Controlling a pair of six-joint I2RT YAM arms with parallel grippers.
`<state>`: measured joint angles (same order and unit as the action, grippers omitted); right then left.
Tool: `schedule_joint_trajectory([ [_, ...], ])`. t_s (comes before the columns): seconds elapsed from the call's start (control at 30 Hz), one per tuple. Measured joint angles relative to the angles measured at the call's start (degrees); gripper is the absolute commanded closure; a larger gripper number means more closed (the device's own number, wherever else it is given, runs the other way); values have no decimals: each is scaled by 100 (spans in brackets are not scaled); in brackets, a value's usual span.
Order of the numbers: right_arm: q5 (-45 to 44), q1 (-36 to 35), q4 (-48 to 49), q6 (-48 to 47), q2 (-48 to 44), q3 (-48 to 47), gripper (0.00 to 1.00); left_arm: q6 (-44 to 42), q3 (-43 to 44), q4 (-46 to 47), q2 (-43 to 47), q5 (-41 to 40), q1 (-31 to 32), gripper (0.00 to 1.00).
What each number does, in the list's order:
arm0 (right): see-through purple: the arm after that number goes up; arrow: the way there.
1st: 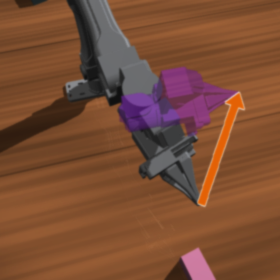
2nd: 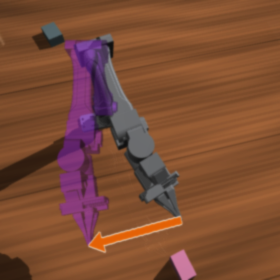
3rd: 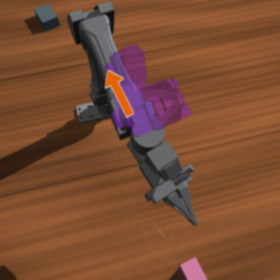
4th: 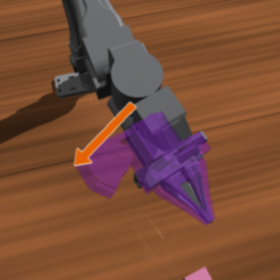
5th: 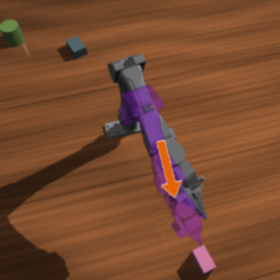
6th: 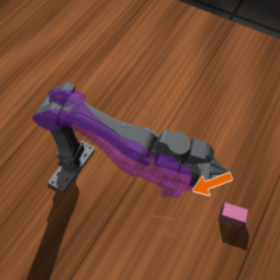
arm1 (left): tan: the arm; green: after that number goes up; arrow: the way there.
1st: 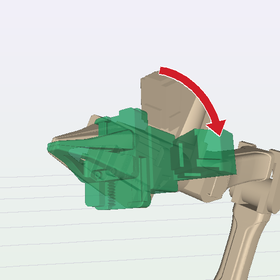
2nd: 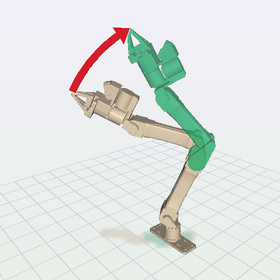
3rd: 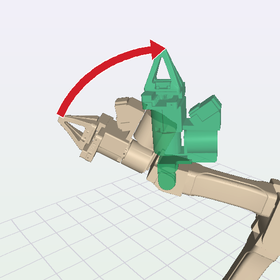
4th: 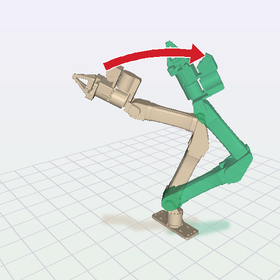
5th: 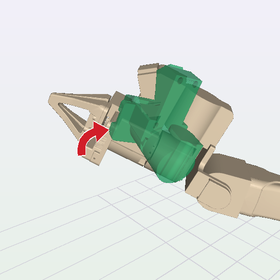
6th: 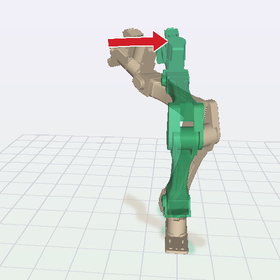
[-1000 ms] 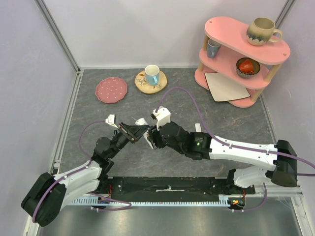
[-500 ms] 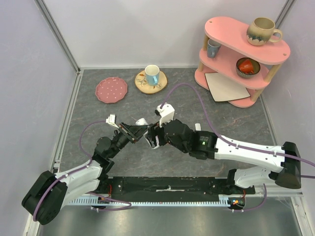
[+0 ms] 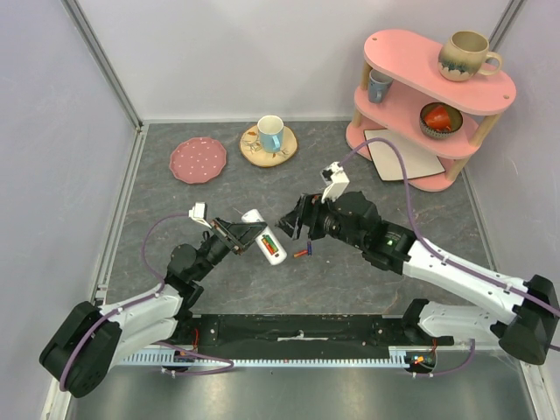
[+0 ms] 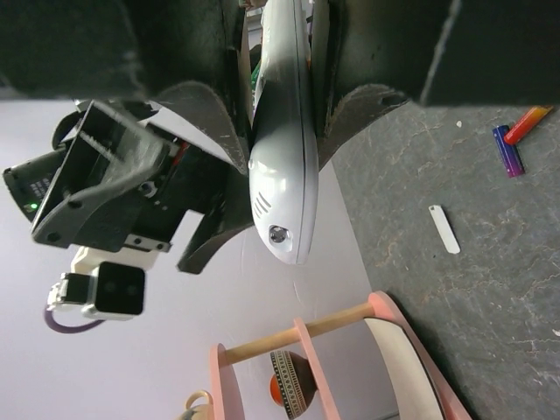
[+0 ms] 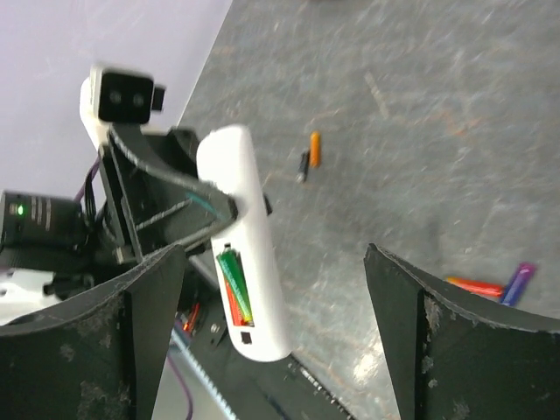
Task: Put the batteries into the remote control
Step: Load the battery into the remote control.
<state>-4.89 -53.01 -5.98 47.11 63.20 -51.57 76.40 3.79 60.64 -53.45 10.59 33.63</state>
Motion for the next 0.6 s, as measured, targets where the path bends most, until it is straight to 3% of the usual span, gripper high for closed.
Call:
schedule_joint_trajectory([
  [0.3,1318,39,894,855,354,529,7,0,2,219,-223,31,0,98],
  [0.6,1617,74,1298,1373,424,636,6,-2,81,505,-485,-2,0,98],
])
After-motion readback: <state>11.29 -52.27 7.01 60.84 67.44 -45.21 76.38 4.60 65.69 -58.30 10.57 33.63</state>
